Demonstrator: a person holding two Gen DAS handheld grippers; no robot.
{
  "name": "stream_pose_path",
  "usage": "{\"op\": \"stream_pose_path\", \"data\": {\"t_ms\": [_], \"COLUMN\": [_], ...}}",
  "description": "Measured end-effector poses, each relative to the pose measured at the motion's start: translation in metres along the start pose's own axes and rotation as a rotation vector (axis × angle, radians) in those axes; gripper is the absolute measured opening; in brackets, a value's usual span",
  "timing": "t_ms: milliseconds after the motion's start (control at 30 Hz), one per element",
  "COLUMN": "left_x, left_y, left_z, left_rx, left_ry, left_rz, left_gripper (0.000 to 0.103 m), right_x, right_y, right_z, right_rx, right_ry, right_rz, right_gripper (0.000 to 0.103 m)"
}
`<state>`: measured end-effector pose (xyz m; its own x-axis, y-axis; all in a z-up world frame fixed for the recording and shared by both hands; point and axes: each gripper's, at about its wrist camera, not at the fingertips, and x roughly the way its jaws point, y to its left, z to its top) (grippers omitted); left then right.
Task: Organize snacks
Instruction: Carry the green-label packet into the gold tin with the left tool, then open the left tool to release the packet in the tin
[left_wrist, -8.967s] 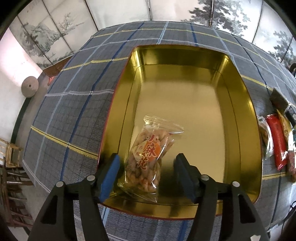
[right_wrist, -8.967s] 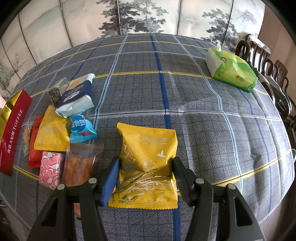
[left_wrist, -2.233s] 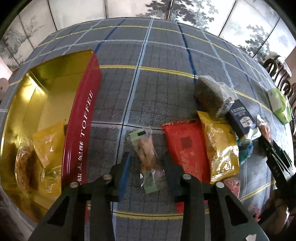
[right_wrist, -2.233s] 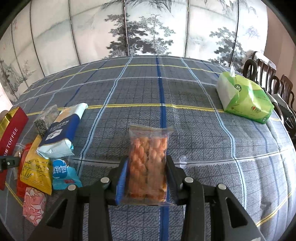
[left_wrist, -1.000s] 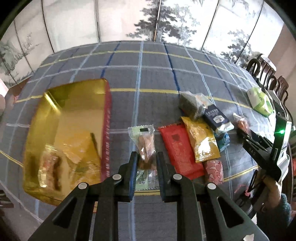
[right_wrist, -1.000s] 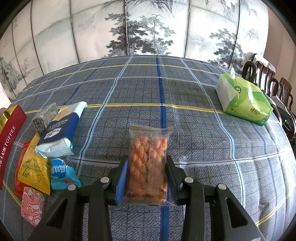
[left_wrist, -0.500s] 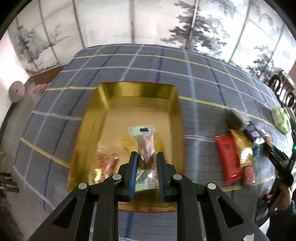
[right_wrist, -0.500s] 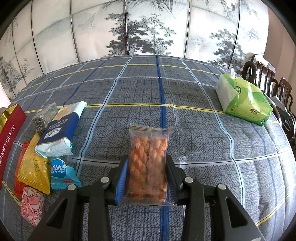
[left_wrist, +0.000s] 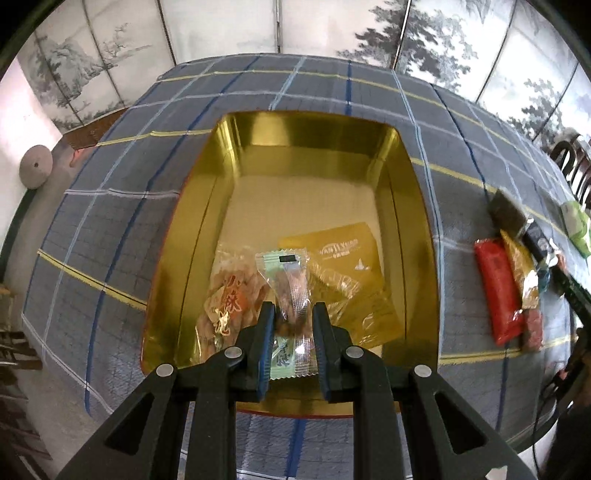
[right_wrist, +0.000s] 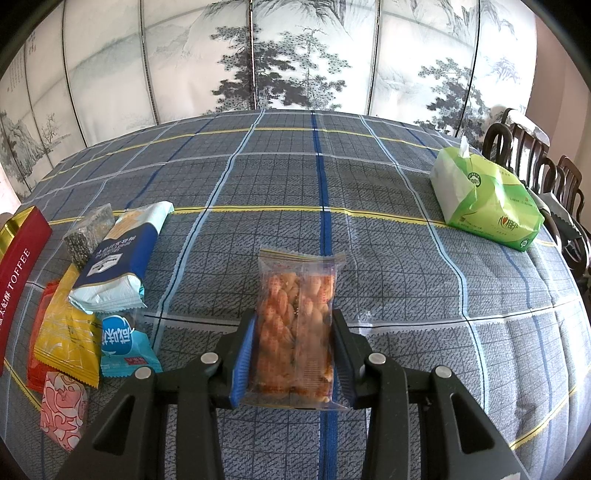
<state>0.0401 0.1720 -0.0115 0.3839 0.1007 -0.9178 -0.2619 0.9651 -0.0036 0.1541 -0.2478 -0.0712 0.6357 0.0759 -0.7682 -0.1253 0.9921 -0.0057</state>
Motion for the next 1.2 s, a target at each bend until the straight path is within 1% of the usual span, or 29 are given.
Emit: {"op": "stream_pose_path", "data": {"t_ms": [467, 633, 833, 1000, 1200], "left_x": [0.018, 0.022, 0.024, 0.025, 0.021], "left_y": [0.006, 0.008, 0.010, 0.011, 0.008], "left_z": [-0.006, -0.007, -0.008, -0.007, -0.008], "left_rx": [0.032, 0.027, 0.023, 0.028, 0.044], "left_ry": [0.029, 0.041, 0.044, 0.047, 0.037], "left_rz": [0.049, 0.048, 0.053, 0.048, 0.049], "left_gripper": [0.018, 0.018, 0.021, 0.022, 0.032], "right_x": [-0.001, -0.001, -0.001, -0.001, -0.001], "right_y": [0.000, -0.001, -0.001, -0.001, -0.001], "right_z": [0.000, 0.000, 0.000, 0.000, 0.000], "right_rx": [-0.001, -0.001, -0.002, -0.002, -0.002], "right_ry": [0.000, 0.000, 0.001, 0.000, 0.001], "right_rz": [0.000, 0.000, 0.000, -0.001, 0.000], "right_gripper": [0.040, 0.040, 0.040, 0.038, 0.038]}}
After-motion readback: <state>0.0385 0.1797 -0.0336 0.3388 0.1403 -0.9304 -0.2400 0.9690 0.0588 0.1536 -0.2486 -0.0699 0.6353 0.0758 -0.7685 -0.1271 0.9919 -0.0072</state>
